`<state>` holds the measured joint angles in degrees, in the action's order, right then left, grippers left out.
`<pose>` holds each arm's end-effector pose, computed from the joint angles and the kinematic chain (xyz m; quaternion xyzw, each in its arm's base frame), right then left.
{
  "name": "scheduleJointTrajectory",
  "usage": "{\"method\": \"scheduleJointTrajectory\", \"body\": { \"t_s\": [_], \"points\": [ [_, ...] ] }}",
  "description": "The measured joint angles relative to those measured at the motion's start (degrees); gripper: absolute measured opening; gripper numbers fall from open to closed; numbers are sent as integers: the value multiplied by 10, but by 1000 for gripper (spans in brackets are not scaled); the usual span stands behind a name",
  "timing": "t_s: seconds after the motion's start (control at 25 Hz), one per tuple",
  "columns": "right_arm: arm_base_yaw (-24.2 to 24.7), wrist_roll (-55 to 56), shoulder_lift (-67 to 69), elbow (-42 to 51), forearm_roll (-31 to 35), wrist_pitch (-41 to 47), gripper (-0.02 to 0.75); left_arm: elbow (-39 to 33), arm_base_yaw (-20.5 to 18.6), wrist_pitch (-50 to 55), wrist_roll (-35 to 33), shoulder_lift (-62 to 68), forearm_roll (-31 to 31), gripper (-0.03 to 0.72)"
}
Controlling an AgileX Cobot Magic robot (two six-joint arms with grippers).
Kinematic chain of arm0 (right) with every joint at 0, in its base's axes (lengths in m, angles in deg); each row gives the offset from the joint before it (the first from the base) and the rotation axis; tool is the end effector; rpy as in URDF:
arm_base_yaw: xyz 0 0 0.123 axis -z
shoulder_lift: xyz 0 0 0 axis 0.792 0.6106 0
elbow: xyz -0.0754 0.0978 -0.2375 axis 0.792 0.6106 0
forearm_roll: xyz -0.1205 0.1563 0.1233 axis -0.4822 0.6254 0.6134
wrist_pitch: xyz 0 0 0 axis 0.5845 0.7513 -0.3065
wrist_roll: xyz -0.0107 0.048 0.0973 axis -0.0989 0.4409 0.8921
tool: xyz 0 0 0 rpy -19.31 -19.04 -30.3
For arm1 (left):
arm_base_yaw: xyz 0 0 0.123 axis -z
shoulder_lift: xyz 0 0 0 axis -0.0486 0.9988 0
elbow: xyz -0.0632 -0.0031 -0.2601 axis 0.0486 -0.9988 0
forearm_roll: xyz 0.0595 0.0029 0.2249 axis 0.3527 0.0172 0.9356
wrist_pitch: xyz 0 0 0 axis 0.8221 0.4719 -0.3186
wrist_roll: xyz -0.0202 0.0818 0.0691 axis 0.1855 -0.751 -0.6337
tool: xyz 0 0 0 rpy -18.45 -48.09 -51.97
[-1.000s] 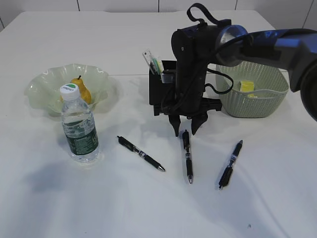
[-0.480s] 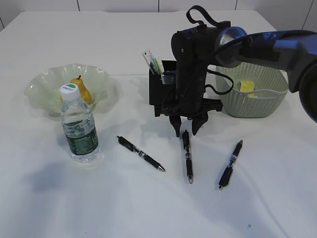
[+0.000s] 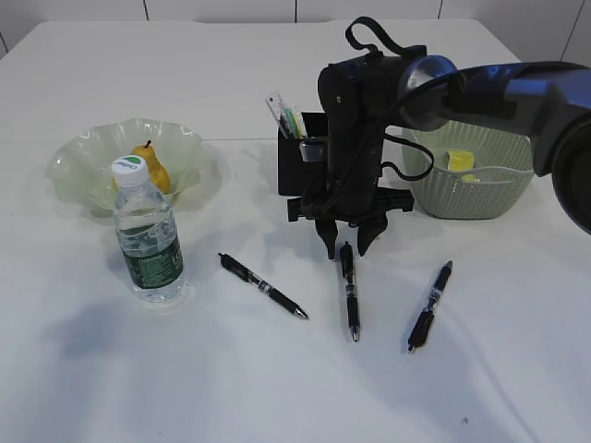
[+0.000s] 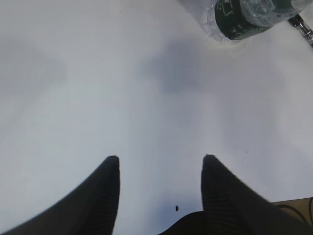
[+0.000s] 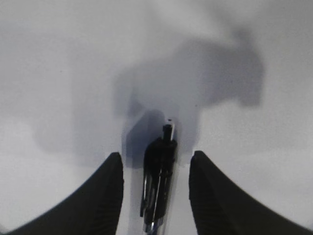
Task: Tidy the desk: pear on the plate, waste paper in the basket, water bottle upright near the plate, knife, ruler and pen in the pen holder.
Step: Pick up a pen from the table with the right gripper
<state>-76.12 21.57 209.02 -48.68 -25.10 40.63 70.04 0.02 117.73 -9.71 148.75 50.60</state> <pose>0.4169 0.1790 0.1122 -0.0161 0.9996 -0.0113 0.0212 0.1902 -0.0136 0.2642 -0.0531 0.9767 -0.1075 0.1778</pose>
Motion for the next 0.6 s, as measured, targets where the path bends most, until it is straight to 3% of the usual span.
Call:
{"method": "scheduleJointTrajectory", "body": {
  "t_s": [0.6],
  "points": [
    [0, 0, 0, 0, 0, 0, 302, 0, 0, -1, 0, 0, 0, 377]
  ]
}}
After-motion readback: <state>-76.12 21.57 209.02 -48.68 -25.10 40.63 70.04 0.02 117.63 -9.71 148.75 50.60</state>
